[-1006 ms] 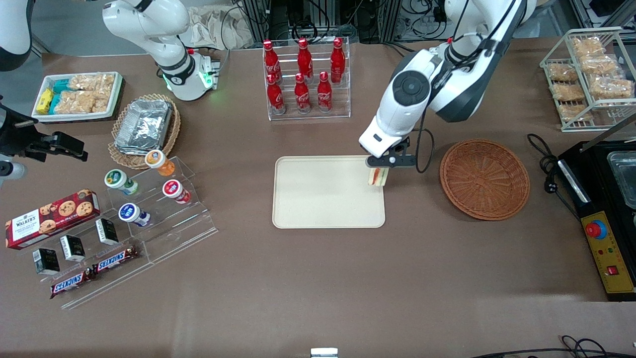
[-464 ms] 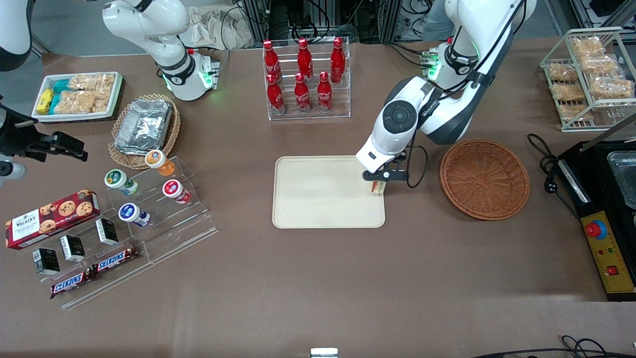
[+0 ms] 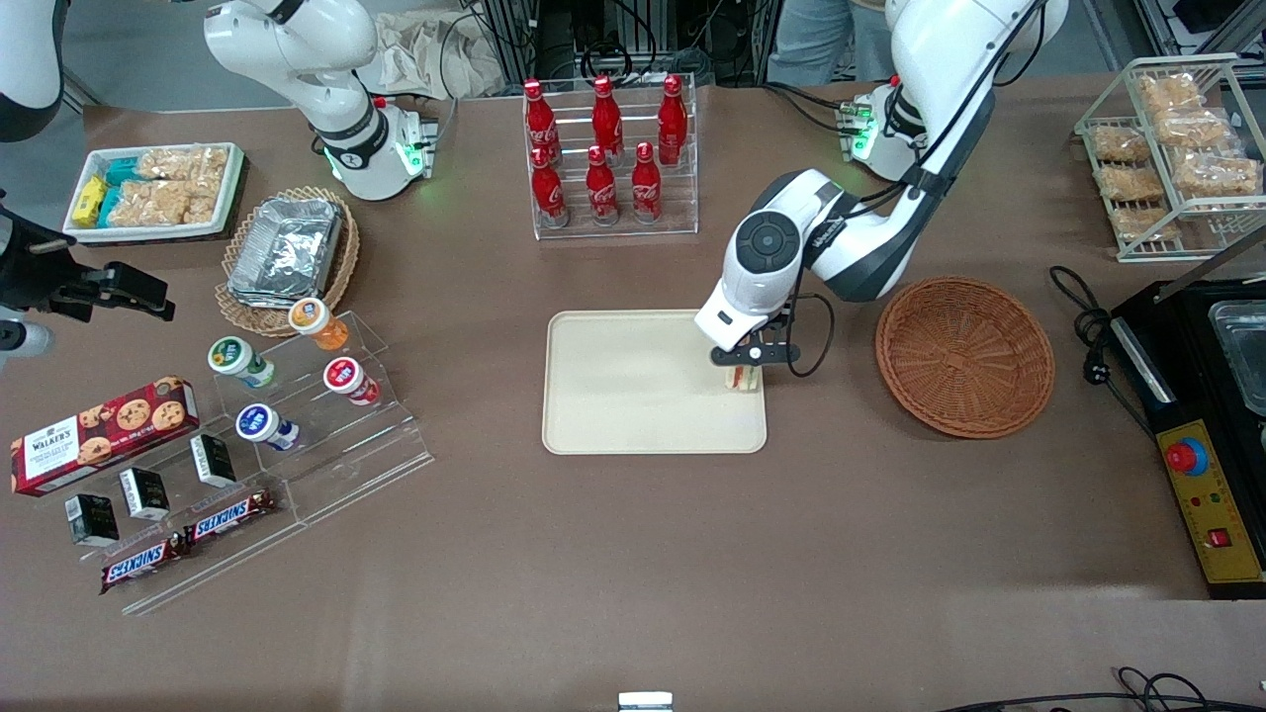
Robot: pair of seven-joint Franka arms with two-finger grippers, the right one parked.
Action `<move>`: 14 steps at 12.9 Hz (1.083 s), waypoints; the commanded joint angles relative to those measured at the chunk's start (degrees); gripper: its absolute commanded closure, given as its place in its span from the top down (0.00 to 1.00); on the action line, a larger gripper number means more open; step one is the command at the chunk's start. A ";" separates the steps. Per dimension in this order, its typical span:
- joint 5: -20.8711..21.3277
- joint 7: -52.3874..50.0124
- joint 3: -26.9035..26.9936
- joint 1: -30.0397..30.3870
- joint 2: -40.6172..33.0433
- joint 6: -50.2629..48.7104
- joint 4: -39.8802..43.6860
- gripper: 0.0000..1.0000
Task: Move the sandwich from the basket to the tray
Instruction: 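Lower the held sandwich onto the tray near its rim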
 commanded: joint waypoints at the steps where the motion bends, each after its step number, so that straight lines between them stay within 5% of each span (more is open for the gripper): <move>1: 2.59 -2.54 0.21 -0.49 1.77 1.22 0.40 0.00; 7: 3.12 -4.65 0.39 -0.49 2.74 7.73 -2.95 0.00; 10: 9.00 -9.21 0.39 -0.49 4.24 7.91 -2.77 0.00; 14: 9.45 -9.40 0.39 -0.40 4.94 7.99 -2.33 0.00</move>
